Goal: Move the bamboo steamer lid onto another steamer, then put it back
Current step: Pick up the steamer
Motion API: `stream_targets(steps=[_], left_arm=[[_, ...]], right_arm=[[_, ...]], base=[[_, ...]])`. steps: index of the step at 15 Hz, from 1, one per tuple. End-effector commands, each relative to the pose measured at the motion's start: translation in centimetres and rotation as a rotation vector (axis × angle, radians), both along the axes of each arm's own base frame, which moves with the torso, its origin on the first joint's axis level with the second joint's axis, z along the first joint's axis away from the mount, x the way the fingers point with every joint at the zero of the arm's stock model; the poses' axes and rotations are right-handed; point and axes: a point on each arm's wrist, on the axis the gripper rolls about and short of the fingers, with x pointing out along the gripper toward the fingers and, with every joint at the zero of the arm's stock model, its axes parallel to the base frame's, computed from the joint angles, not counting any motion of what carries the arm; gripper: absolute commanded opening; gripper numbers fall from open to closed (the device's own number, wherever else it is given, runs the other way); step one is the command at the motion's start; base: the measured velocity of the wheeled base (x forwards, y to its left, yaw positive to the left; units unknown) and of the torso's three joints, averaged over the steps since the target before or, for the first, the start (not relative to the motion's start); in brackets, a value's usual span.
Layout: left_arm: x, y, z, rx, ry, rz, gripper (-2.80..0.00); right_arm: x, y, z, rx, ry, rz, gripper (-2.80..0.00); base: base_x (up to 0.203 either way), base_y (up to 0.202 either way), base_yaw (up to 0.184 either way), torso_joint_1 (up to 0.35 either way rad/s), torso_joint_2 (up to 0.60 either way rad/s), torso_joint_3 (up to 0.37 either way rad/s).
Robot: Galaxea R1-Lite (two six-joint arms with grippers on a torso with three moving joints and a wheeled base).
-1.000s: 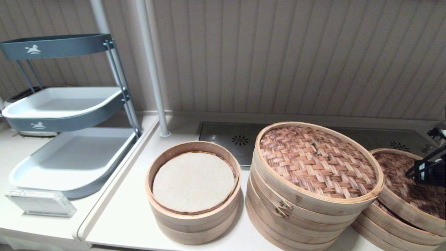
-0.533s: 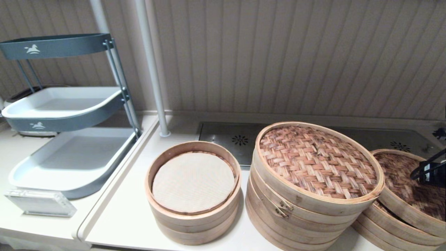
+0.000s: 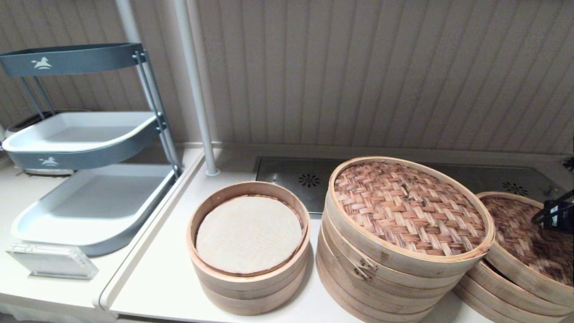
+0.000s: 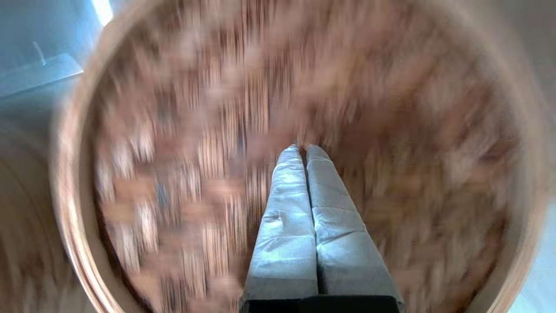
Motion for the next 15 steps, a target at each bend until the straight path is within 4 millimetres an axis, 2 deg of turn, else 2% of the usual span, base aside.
stream_targets(steps=[1,4,7,8,9,15], left_arm=[[0.2,0.0,-0.7,0.0,0.021,0.0,-2.8],[0.2,0.0,-0.7,0.0,0.022,0.001,-2.8],[0.2,0.0,-0.7,0.0,0.021,-0.001,-2.8],[0.2,0.0,-0.7,0.0,0.022,-0.001,-2.8],[0.2,0.0,-0.7,0.0,0.022,-0.001,-2.8],[0.2,0.0,-0.7,0.0,0.022,0.0,-2.8]], right_arm=[[-0.2,0.1,1.1,-0.016,-0.036,0.0,-2.8],[-0.3,0.2,1.7,-0.027,-0.055,0.0,-2.8],[-0.3,0.2,1.3,-0.02,-0.041,-0.001,-2.8],[-0.3,0.2,0.9,-0.015,-0.028,-0.002,-1.34],[-0.2,0.1,0.6,-0.01,-0.018,-0.004,0.0],[0.3,-0.3,-0.7,0.014,0.021,-0.006,0.0]], base=[[0.0,0.0,0.0,0.0,0.0,0.0],[0.0,0.0,0.0,0.0,0.0,0.0],[0.0,0.0,0.0,0.0,0.0,0.0],[0.0,0.0,0.0,0.0,0.0,0.0],[0.0,0.0,0.0,0.0,0.0,0.0],[0.0,0.0,0.0,0.0,0.0,0.0]])
